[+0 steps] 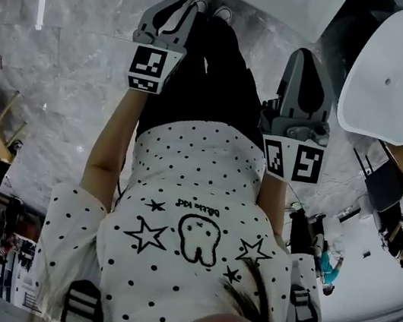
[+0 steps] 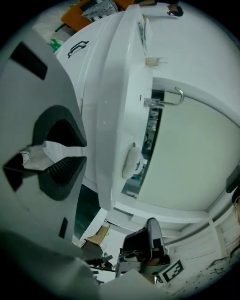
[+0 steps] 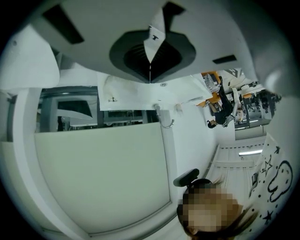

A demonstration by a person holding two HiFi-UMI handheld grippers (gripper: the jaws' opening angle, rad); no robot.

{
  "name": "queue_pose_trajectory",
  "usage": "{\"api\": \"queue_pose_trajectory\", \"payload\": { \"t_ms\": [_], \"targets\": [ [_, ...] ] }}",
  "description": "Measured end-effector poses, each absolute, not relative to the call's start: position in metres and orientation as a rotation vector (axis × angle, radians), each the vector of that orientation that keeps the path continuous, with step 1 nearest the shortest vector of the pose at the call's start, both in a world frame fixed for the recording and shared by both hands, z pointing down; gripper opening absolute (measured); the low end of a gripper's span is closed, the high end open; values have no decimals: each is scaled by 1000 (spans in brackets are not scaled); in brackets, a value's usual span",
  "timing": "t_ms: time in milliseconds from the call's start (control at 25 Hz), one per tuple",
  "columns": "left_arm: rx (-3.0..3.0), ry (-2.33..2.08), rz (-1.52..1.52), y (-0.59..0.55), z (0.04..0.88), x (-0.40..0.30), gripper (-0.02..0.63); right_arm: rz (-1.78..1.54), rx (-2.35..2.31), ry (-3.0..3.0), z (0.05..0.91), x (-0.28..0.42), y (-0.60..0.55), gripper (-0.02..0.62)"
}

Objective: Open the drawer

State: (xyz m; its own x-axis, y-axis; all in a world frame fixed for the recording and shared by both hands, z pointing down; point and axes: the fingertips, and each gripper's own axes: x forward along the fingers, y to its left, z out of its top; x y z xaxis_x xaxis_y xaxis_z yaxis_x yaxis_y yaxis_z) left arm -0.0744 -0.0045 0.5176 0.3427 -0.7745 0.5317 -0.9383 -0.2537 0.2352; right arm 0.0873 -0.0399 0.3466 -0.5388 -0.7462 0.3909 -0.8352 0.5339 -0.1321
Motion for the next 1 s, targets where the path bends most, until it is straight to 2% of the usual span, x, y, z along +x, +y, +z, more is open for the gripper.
{"api": "queue_pose_trajectory", "payload": {
  "t_ms": [320, 1000],
  "targets": [
    [2100, -1475, 540, -11, 606, -60, 69, 506, 1335, -2455, 382, 88, -28, 14],
    [2015, -1426, 570, -58, 695, -34, 172, 586, 1401, -2365, 412, 100, -28, 14]
  ]
}}
